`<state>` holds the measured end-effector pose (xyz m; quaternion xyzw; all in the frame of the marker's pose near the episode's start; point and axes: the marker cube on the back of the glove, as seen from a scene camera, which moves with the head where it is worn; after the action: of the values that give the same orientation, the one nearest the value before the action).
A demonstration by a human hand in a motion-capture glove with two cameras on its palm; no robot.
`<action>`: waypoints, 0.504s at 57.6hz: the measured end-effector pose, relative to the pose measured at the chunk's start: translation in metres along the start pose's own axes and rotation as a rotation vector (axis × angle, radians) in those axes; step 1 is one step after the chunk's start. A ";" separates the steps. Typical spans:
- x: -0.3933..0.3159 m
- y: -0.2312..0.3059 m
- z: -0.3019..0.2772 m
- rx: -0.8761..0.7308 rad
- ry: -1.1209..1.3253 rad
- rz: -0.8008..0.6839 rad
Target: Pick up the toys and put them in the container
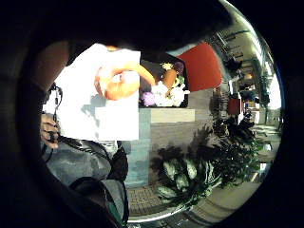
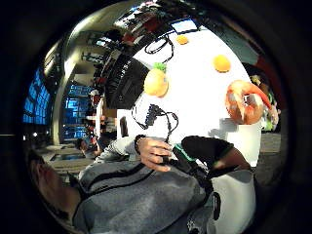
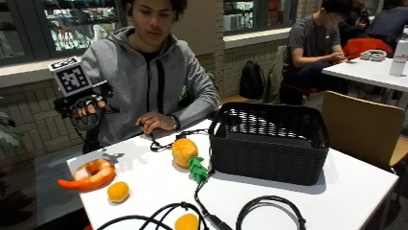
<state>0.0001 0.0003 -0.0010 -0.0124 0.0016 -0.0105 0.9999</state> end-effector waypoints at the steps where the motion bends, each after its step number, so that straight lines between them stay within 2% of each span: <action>1: 0.000 0.000 0.000 -0.005 0.001 -0.003; 20: 0.000 -0.005 -0.003 -0.044 0.005 -0.007; 26: 0.007 -0.021 0.000 0.075 0.021 -0.064; 29: 0.011 -0.016 0.002 -0.002 0.015 -0.047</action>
<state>0.0109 -0.0155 0.0012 -0.0135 0.0089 -0.0341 0.9993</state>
